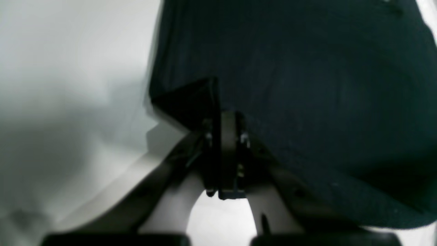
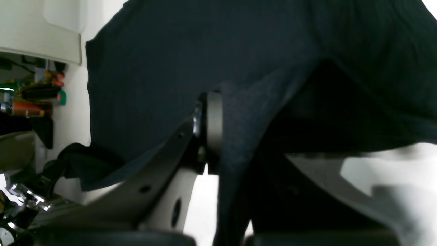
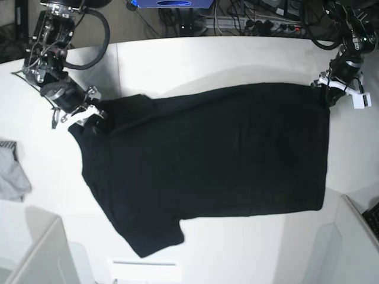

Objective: Fold the T-shirt properly
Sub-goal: 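Lift the shoulder corners and drag the shirt toward the robot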

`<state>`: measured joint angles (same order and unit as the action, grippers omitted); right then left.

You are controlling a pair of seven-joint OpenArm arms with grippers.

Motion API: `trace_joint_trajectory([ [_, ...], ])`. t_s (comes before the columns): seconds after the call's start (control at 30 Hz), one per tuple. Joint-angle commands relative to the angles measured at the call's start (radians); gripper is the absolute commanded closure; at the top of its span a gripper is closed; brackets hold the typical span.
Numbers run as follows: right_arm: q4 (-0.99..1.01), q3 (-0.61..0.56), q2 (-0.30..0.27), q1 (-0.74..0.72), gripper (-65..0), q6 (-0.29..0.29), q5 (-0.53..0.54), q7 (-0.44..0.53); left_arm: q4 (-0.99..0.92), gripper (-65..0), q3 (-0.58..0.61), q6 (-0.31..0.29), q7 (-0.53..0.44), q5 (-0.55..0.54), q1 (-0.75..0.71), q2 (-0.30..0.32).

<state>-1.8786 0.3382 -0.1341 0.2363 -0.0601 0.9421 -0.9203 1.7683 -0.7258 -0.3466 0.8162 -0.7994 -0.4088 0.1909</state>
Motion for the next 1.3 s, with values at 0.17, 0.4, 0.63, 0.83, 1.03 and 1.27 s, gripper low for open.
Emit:
trace_joint_trajectory([
  [0.17,0.078,-0.017,-0.009,-0.070,0.0,-0.004,0.015,0.016,0.015,0.0,0.001,0.048,-0.021,-0.012,0.054,0.014],
  [0.4,0.162,-0.077,-0.012,-0.147,0.0,-0.004,0.013,0.016,-0.058,0.0,0.001,0.068,-0.021,-0.010,0.098,0.015],
  [0.63,0.250,-0.110,-0.012,-0.219,0.0,-0.004,0.013,0.016,-0.084,0.0,-0.001,0.073,-0.021,-0.010,0.126,0.020],
  [0.83,0.276,-0.110,-0.009,-0.252,0.0,-0.004,-0.079,0.016,-0.137,0.0,0.001,0.073,-0.021,-0.008,0.178,0.022],
  [1.03,0.277,-0.109,-0.005,-0.252,0.0,-0.005,-0.125,0.023,-0.192,0.0,0.001,0.073,-0.019,-0.008,0.210,0.025],
  [1.27,0.276,-0.106,-0.003,-0.263,0.0,-0.005,-0.125,0.025,-0.206,0.0,0.027,0.074,0.041,0.076,0.271,0.040],
])
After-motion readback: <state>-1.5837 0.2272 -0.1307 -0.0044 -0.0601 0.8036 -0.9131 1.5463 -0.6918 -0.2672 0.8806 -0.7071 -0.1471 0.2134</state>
